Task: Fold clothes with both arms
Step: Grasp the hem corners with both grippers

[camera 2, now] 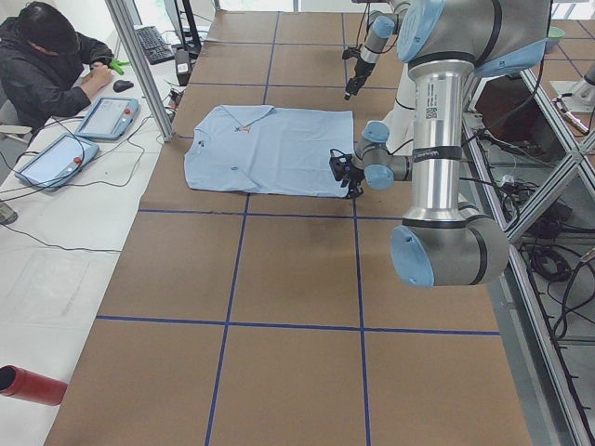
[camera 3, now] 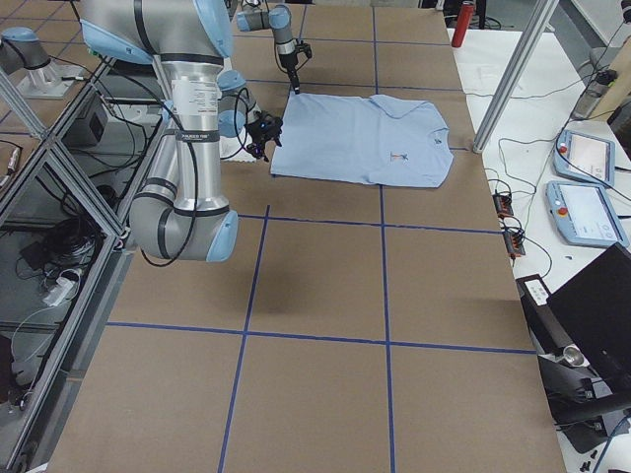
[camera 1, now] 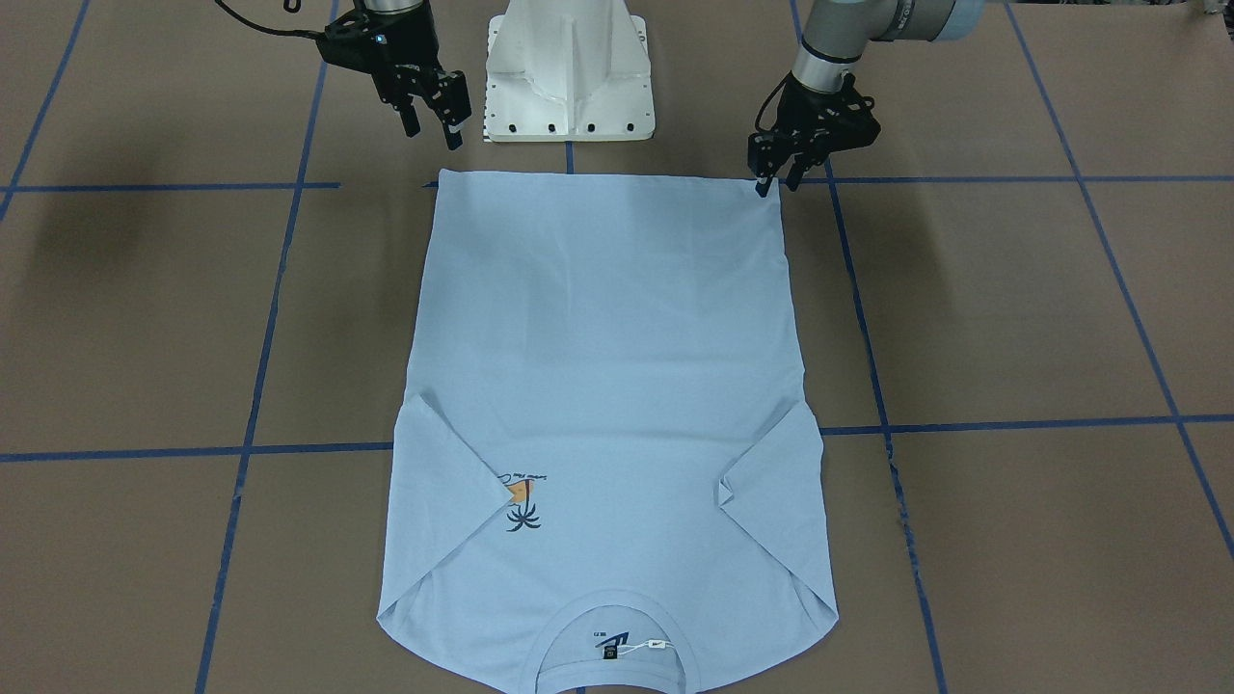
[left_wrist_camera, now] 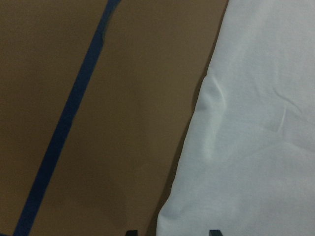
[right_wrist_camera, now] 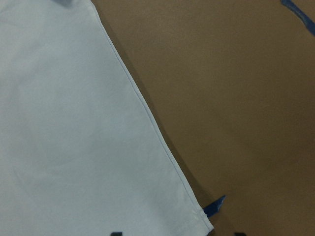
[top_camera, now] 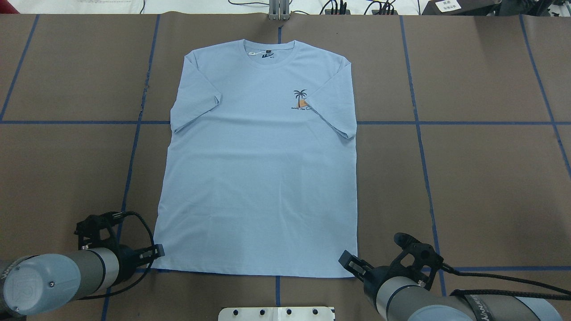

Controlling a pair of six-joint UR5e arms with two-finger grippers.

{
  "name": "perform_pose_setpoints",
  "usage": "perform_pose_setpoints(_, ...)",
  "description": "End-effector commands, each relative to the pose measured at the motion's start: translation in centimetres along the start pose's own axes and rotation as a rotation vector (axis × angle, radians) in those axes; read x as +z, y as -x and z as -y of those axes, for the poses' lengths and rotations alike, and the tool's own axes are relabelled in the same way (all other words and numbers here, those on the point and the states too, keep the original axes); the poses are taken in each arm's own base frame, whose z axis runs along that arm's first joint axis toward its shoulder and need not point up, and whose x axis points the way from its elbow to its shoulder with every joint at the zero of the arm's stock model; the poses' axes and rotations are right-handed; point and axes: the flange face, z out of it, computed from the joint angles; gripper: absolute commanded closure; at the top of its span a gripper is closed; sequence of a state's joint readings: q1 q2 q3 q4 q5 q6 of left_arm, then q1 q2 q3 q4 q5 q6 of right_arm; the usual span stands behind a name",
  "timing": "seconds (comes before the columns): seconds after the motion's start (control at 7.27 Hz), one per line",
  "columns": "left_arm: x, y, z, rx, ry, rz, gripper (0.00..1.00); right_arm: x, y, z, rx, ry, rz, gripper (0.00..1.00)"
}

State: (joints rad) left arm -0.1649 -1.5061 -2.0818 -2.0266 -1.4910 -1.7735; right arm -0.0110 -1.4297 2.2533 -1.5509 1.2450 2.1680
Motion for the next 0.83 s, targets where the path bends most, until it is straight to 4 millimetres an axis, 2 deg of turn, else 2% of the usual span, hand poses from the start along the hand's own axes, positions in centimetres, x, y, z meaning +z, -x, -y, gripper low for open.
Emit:
perform_pose_setpoints(0.0,0.2,0.0,-0.6,0.008,0.01,0.002,0.42,0.0,0.1,0.1,0.0,-0.007,0.005,0.2)
perform_pose_setpoints(0.55,0.3,-0.1,-1.7,0.018,0.026,0.002,0.42,0.2,-0.1,0.1,0.0,-0.01,0.001,0.2)
perform_pose_setpoints(0.69,0.3,-0.3,-1.7,0.016,0.025,-0.003,0.55,0.3,-0.1,0.1,-0.001,-0.011,-0.001,0.2)
